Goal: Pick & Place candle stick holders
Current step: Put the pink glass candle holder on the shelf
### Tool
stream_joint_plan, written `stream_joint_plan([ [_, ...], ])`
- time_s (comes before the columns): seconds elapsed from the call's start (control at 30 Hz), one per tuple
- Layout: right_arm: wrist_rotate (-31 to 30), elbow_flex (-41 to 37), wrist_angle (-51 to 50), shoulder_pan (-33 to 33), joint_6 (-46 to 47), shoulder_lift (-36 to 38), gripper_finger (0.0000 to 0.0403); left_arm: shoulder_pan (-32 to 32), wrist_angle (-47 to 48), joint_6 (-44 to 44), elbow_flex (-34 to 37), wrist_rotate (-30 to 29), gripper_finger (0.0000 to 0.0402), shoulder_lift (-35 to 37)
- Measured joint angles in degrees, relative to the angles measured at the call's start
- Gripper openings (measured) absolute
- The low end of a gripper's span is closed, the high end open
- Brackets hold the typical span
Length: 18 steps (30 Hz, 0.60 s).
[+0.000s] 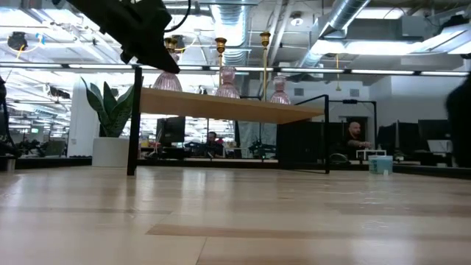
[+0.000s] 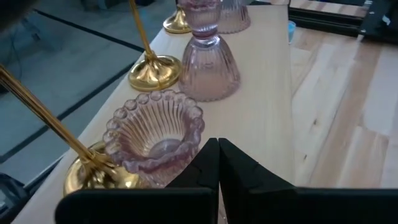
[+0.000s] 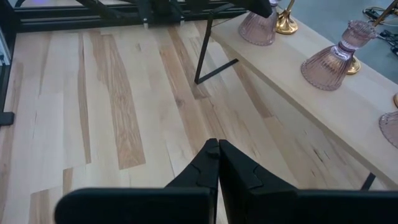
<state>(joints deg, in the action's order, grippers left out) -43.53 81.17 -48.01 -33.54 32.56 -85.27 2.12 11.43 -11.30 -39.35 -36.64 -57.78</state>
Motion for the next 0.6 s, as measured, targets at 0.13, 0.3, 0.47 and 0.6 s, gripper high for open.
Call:
stream_joint_plan([
  [0.13,0.0,0.0,0.01,0.0,0.0,0.0,0.0,-1.99,-0.96,1.1,0.0,2.28,0.0001,0.0],
  [0.3,0.0,0.0,0.02,0.2,0.0,0.0,0.0,-4.02,-2.06,3.37,0.0,3.13,0.0001,0.0],
  [0.47,0.02,0.0,0.0,0.77,0.0,0.0,0.0,-6.46,-2.84,4.41,0.0,5.55,0.0001,0.0],
  [0.6,0.13,0.0,0.0,1.38,0.02,0.0,0.0,-7.39,-3.77,4.89,0.0,7.39,0.0002,0.0],
])
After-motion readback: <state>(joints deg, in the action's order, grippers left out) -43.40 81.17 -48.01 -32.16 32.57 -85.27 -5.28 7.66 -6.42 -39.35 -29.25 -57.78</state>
